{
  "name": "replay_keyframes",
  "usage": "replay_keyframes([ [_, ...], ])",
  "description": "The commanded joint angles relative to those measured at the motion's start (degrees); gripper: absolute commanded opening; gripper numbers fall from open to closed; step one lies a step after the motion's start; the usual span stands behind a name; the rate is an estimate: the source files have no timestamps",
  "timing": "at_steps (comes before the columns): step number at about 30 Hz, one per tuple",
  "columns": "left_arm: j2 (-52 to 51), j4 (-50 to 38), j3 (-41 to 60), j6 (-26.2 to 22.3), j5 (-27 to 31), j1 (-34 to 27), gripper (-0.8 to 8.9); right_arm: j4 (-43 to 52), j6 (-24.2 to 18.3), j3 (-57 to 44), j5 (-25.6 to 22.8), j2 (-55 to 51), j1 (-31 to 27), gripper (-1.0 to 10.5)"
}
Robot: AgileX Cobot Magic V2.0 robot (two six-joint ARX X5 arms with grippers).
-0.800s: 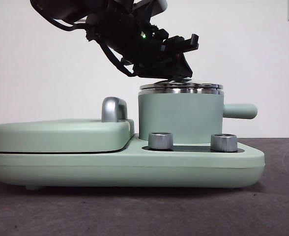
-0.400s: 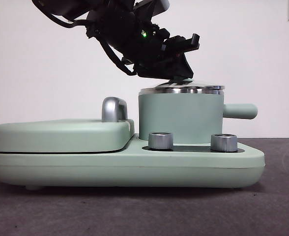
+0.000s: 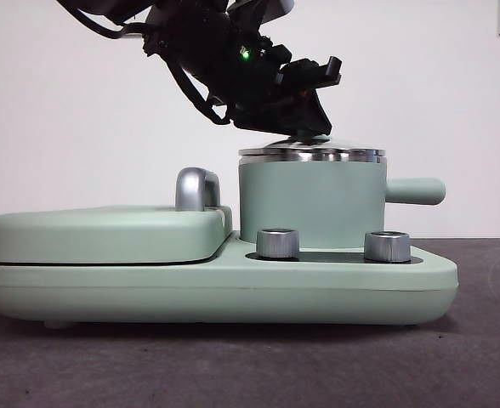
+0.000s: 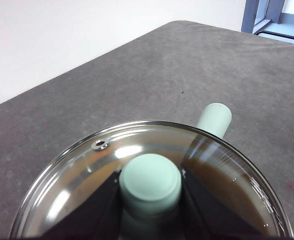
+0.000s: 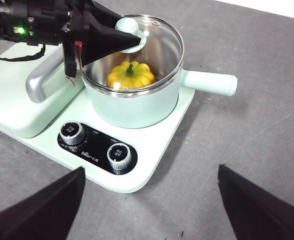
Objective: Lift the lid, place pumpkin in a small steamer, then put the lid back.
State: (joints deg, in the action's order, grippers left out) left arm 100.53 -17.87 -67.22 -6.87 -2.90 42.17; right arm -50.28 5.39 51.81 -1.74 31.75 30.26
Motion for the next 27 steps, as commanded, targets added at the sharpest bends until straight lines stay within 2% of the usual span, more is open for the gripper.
replay_keyframes([
  [1,-0.5,-1.1,-1.0,-0.6,0.4,0.2,0.1,-0.2,0.4,0.3,-0.2,0.4,0.3,4.1],
  [12,-0.4,-0.2,-3.7,0.7,0.2,-0.4,0.1,-2.8,0.4,0.3,-0.2,0.4,0.3,4.1],
  [20,-0.3,0.3,-3.7,3.3,-3.1,-1.0,0.1,-3.0,0.4,0.3,-0.2,0.4,0.3,4.1],
  [27,-0.1,3.1,-3.7,3.0,-3.1,-1.0,0.1,-2.9,0.4,0.3,-0.2,0.4,0.3,4.1],
])
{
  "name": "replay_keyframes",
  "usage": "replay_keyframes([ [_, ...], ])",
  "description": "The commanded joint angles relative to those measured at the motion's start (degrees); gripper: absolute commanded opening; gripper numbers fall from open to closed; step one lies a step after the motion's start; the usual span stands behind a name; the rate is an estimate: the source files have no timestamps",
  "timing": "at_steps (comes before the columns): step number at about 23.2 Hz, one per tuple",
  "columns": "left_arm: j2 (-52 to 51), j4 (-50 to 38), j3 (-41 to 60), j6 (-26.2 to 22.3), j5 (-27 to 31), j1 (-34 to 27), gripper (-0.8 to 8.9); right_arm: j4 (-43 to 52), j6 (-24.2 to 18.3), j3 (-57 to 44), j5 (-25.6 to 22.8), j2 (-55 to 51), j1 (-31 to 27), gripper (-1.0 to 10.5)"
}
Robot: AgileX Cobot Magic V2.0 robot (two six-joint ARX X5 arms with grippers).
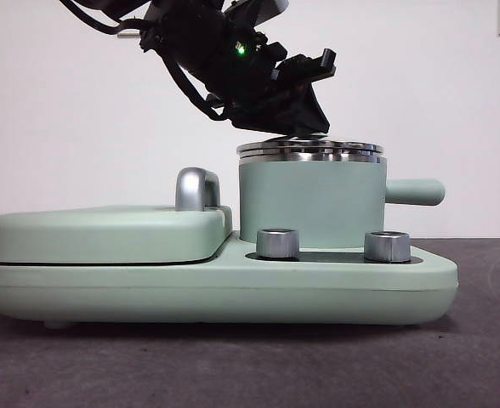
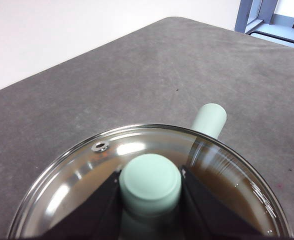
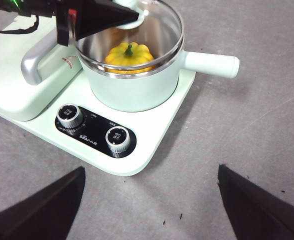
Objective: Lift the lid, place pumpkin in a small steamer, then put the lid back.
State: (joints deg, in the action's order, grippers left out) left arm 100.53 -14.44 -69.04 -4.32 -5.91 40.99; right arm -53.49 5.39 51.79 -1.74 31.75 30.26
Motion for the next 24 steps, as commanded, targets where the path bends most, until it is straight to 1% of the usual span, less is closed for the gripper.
replay_keyframes([
  [1,-0.1,0.1,-1.9,0.5,-0.1,0.2,0.1,0.3,0.4,0.3,-0.2,0.4,0.3,4.1],
  [5,-0.1,-0.2,-1.9,0.5,-0.2,0.2,0.1,0.3,0.4,0.3,-0.2,0.4,0.3,4.1],
  [12,1.6,0.4,-1.8,0.6,-1.9,0.3,0.1,0.3,0.4,0.3,-0.2,0.4,0.3,4.1],
  [13,1.6,0.2,-1.9,0.6,-1.9,0.4,0.51,0.3,0.4,0.3,-0.2,0.4,0.3,4.1],
  [15,1.5,-0.2,-1.8,0.6,-1.9,0.4,2.47,0.3,0.4,0.3,-0.2,0.4,0.3,4.1],
  [16,1.4,-0.1,-1.9,0.6,-1.9,0.4,2.84,0.3,0.4,0.3,-0.2,0.4,0.3,4.1],
  [21,-1.5,1.7,-1.9,0.5,-1.9,0.4,2.83,0.3,0.4,0.3,-0.2,0.4,0.3,4.1],
  [24,-6.2,8.0,-1.9,1.0,-1.9,0.0,2.82,0.3,0.4,0.3,-0.2,0.4,0.3,4.1],
])
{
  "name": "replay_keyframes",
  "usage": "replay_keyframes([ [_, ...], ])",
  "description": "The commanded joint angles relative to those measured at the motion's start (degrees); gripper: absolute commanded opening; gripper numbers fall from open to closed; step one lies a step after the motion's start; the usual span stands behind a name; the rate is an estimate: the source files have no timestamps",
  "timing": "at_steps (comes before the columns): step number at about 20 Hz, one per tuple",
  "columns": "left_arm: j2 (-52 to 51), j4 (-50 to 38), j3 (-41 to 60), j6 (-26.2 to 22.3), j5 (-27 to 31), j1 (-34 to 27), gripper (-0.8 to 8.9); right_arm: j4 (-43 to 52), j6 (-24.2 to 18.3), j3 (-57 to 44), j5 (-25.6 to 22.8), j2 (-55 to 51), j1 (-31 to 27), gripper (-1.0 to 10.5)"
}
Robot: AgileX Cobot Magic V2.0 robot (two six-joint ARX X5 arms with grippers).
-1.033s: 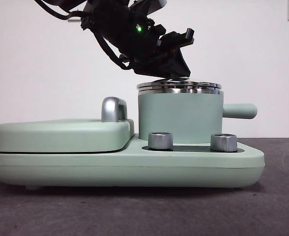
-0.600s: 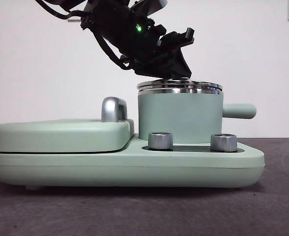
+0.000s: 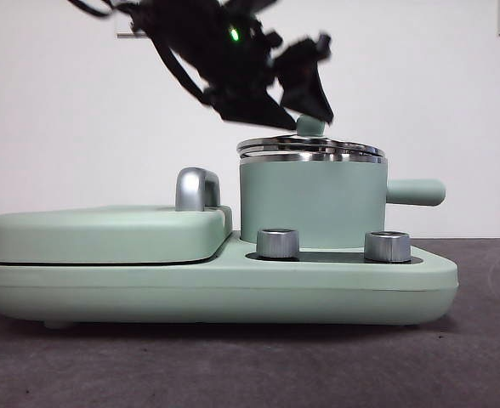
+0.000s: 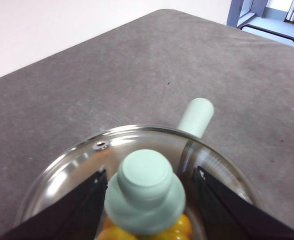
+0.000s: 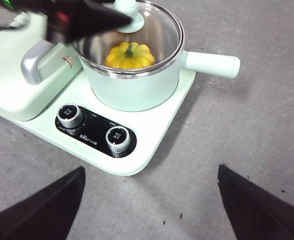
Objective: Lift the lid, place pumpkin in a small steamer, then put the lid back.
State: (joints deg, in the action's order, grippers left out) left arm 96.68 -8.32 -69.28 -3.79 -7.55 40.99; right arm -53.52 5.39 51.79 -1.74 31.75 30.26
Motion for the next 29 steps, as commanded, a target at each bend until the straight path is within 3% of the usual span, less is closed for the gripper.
replay_keyframes([
  [1,-4.4,5.1,-1.6,1.1,-0.3,-0.2,2.82,0.3,0.4,0.3,-0.2,0.4,0.3,4.1],
  [6,-13.9,20.6,-1.3,8.0,-0.3,-1.7,2.8,1.1,0.4,0.3,-0.2,0.4,0.3,4.1],
  [10,-22.1,22.0,6.0,12.1,-0.1,-2.9,2.8,5.6,-0.5,0.3,0.4,2.0,0.3,4.1],
  [19,-41.2,23.1,22.3,15.7,3.3,-5.4,2.8,15.5,-2.4,0.3,5.6,11.1,0.4,4.1],
  [25,-50.3,31.6,24.3,16.1,8.2,-6.5,2.8,19.7,-2.8,0.3,9.6,16.7,0.4,4.1],
  [29,-53.3,34.7,24.3,14.8,10.1,-6.8,2.79,19.3,-3.1,0.3,9.7,18.7,0.4,4.1],
])
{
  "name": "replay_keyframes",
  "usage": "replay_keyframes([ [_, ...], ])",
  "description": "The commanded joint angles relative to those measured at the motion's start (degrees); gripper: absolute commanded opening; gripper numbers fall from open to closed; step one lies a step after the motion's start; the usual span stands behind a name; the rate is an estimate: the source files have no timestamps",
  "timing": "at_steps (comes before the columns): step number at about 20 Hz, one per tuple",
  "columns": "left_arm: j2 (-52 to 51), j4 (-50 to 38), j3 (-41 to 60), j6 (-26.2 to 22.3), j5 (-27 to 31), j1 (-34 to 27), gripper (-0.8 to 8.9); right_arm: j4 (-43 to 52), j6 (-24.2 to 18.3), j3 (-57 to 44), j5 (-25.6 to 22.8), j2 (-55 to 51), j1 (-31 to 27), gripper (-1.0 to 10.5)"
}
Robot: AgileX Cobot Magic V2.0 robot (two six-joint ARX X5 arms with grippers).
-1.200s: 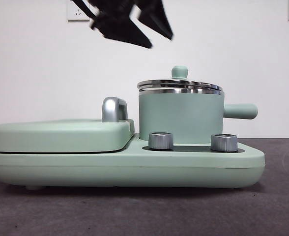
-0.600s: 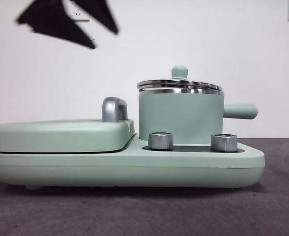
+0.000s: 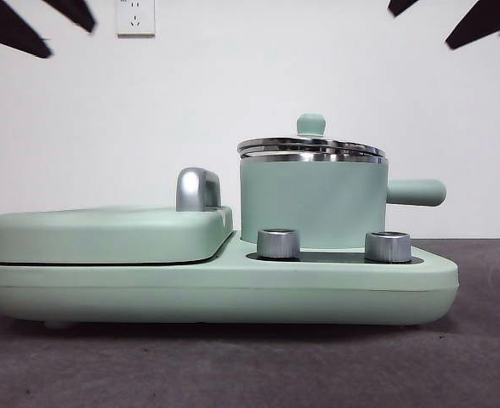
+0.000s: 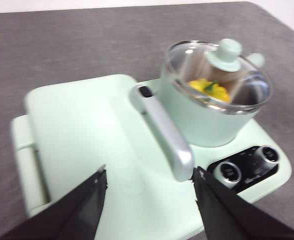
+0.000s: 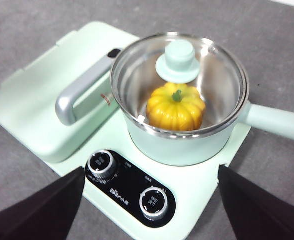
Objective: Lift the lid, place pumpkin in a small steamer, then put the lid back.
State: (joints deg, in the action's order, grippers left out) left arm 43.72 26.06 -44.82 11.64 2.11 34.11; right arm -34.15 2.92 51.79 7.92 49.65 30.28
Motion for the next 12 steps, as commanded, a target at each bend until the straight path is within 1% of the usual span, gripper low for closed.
replay_keyframes([
  [1,-0.6,0.9,-0.1,-0.7,0.5,0.1,2.78,-0.7,-0.6,0.3,0.1,0.9,0.4,4.1],
  [2,-1.0,1.9,-0.1,-0.9,0.4,0.2,2.52,-1.3,-0.7,0.3,0.0,0.9,0.4,3.5],
  [3,-1.3,2.9,-0.1,-0.9,0.3,0.2,0.91,-1.5,-0.8,0.3,-0.2,0.8,0.4,1.8],
  [4,-1.6,3.5,-0.1,-0.7,0.2,0.2,0.02,-1.5,-1.0,0.3,-0.2,0.8,0.4,-0.2],
  [5,-1.6,3.5,-0.1,-0.9,0.2,0.2,0.04,-1.3,-1.6,0.3,-0.3,0.8,0.4,0.3],
  [12,-1.9,3.2,-0.1,-0.9,0.3,0.2,0.07,-1.4,-1.5,0.3,-0.2,0.5,0.4,0.2],
])
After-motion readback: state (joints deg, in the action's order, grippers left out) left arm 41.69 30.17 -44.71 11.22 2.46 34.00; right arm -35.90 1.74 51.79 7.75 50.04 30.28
